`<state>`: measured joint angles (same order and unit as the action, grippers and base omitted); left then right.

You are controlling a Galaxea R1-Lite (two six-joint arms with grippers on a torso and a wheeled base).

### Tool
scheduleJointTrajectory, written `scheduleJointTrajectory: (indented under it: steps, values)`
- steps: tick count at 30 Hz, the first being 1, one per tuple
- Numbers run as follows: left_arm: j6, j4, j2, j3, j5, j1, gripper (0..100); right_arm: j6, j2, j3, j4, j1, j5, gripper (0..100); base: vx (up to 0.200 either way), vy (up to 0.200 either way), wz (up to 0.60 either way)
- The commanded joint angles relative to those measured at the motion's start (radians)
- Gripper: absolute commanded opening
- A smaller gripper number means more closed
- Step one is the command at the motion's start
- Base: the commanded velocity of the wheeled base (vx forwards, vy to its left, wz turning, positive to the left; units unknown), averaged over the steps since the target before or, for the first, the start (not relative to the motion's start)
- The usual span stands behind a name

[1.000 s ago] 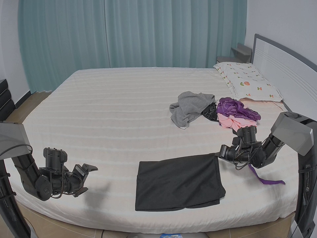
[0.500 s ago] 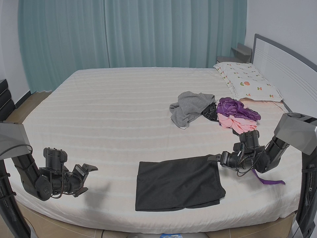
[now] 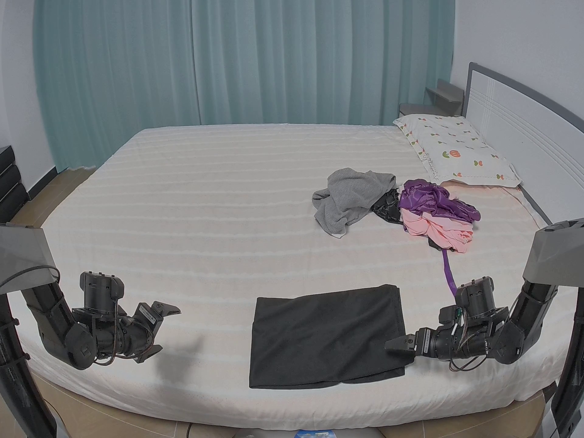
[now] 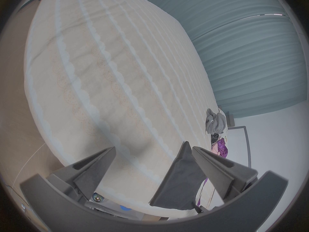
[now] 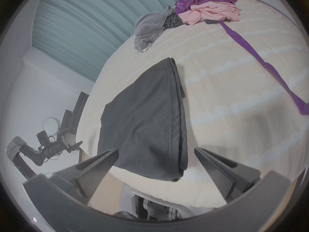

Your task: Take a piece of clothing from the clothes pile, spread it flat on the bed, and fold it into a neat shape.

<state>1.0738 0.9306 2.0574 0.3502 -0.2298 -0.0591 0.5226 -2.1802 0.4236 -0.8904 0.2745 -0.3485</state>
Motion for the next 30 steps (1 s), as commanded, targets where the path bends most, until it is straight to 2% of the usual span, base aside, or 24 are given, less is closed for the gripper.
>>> scheduleJointTrajectory:
  steps: [1,3,4,10,20,30]
  values:
    - [0.000,0.000,0.003,0.001,0.000,-0.001,100,0.001,0.003,-0.034,-0.008,0.015,0.005,100,0.000,0.000,0.00]
    - [0.000,0.000,0.003,0.001,0.001,-0.001,100,-0.001,-0.012,-0.028,-0.012,0.015,0.008,100,0.000,0.000,0.00]
    - [0.000,0.000,0.003,0.001,0.001,-0.001,100,-0.001,-0.018,-0.025,-0.012,0.015,0.013,0,0.000,0.000,0.00]
    - [0.000,0.002,0.003,0.001,0.000,0.001,100,-0.009,-0.043,-0.032,-0.028,0.017,0.072,0,0.000,0.000,0.00]
    - [0.000,0.000,0.003,0.001,0.000,0.001,100,-0.022,0.053,-0.106,-0.033,0.008,0.077,0,0.000,0.000,0.00]
    - [0.000,0.000,0.003,0.001,0.000,0.001,100,-0.045,0.034,-0.118,-0.024,0.009,0.079,0,0.000,0.000,0.00]
